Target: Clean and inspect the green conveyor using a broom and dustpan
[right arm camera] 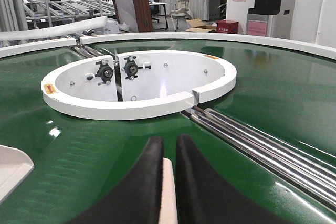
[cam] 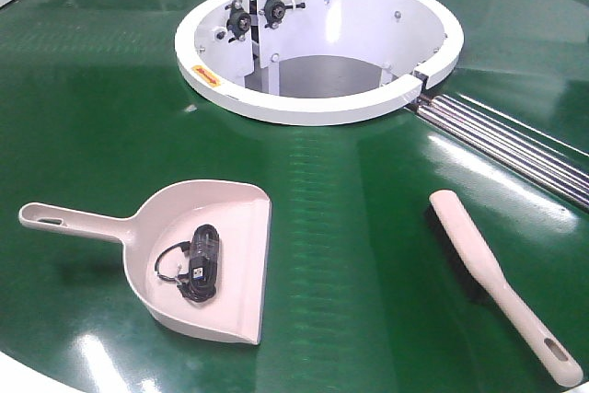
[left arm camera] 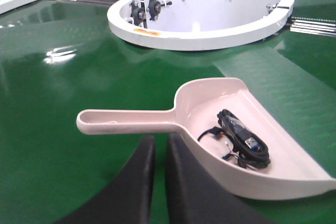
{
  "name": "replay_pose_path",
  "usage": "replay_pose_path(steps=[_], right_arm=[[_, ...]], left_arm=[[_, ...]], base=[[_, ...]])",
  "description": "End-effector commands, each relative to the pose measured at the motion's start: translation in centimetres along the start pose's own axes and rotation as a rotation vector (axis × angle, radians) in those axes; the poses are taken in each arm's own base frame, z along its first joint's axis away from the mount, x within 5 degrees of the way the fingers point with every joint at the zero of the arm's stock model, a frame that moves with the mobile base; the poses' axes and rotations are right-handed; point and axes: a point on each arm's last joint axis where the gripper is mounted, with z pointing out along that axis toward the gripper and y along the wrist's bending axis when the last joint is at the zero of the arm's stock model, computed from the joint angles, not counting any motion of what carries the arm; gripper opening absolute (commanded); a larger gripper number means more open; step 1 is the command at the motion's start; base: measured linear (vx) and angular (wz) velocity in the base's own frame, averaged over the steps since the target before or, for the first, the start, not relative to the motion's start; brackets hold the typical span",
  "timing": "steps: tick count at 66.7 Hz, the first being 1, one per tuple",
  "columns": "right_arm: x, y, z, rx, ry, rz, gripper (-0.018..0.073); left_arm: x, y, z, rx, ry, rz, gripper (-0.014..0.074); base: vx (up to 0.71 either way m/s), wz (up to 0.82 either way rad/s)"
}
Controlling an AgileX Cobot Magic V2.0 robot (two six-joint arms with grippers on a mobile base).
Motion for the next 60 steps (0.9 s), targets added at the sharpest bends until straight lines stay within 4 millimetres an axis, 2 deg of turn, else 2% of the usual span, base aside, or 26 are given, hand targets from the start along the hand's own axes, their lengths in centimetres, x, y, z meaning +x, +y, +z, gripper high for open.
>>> replay_pose_path(steps=[1, 60], right_arm=[[-1.57, -0.17, -0.04, 0.019, -0.095, -0.007, -0.0010], [-1.50, -0.15, -0.03, 0.017, -0.087, -0.007, -0.0009]], left_arm=[[-1.98, 0.31, -0.21, -0.022, -0.146, -0.024, -0.0008], [-1.90, 0.32, -0.16, -0.025, -0.153, -0.028, -0.0008]], base=[[0.00, 0.00], [0.00, 0.00]])
